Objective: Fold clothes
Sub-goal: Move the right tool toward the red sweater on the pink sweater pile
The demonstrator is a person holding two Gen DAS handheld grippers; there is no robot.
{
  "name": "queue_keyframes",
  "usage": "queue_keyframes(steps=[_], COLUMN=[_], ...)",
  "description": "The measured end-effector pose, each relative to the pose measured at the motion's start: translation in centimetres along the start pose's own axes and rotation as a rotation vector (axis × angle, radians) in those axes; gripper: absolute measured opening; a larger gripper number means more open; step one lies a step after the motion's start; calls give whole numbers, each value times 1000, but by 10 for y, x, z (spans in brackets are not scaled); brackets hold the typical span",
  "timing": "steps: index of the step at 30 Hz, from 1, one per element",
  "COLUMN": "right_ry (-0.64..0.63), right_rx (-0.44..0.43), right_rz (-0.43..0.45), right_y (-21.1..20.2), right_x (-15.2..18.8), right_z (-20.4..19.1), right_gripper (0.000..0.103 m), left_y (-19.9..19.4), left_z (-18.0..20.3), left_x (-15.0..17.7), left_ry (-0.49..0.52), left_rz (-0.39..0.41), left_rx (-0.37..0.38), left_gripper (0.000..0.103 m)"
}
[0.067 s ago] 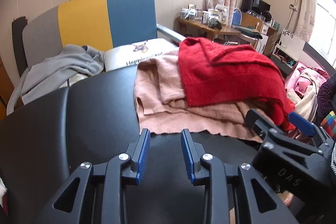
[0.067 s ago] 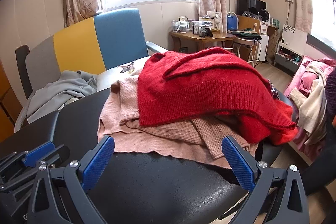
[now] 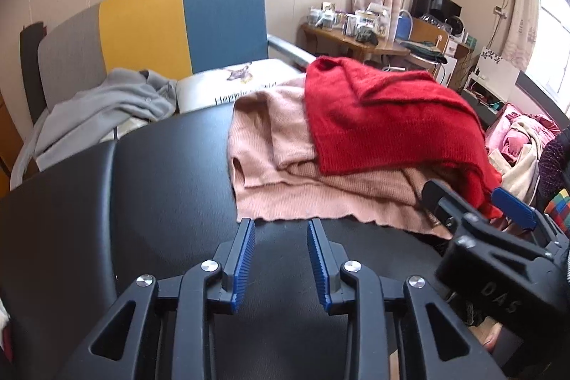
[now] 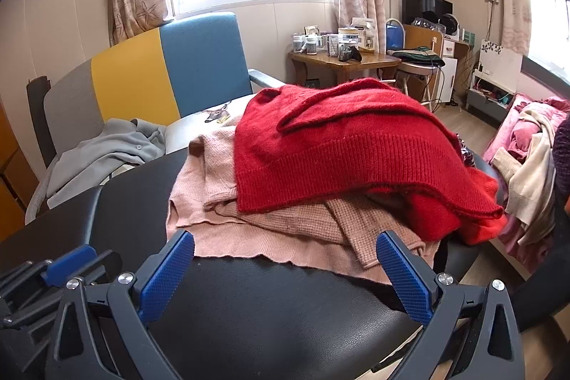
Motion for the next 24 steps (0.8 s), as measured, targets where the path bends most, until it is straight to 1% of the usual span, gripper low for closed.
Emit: queue_keyframes(steps=[3,4,6,7,8,9,10,11,12,13,14,16,18,19,20,22,24], right_ry=[3,0,-9,-15,-24,-25,-11,3,21,38,55,135,214,251,284,336,412], right_rx=[1,0,-29,-51,-86,-140,-205,-269,-309,-307,-292,-284,-261,-241,-218,-193,-203], right_rz=[-13,-7,43,72,79,41,-21,-83,-112,-100,-89,-40,12,40,71,115,123], right_y=[1,1,0,-1,2,11,22,33,40,42,44,47,54,56,58,64,77], right_x=[4,6,10,13,18,26,36,45,50,50,48,33,11,-2,-15,-40,-61], right_z=[-2,-4,-8,-8,-9,-10,-10,-9,-3,8,18,51,85,102,117,146,166], right_gripper=[103,103,103,103,103,103,100,80,70,65,66,66,75,85,93,96,96], left_y=[1,9,25,33,40,45,50,53,50,46,39,31,23,16,9,-4,-19], left_z=[1,-7,-22,-30,-39,-51,-62,-72,-80,-88,-93,-102,-106,-110,-113,-124,-134], left_x=[7,20,47,56,66,77,87,90,96,103,102,109,116,122,128,145,156], left_ry=[9,10,6,-24,-55,-85,-113,-125,-125,-130,-147,-181,-206,-225,-244,-296,-348], left_rz=[7,-24,-88,-135,-180,-211,-242,-262,-259,-245,-228,-227,-218,-205,-192,-169,-165], left_rx=[1,7,23,67,104,105,99,52,25,43,89,132,182,212,241,298,350], left_gripper=[35,35,35,35,35,35,35,35,34,33,35,35,37,37,38,38,38])
Point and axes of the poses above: each gripper's, at about its wrist camera, not at the fingertips, and y roughly the way its jaws point, z to its right, x to its underside, the point moved 7 cm from there along y, roughly the way its jaws point, and after that the axes turned 13 degrees about -y, right-handed, at the moved point
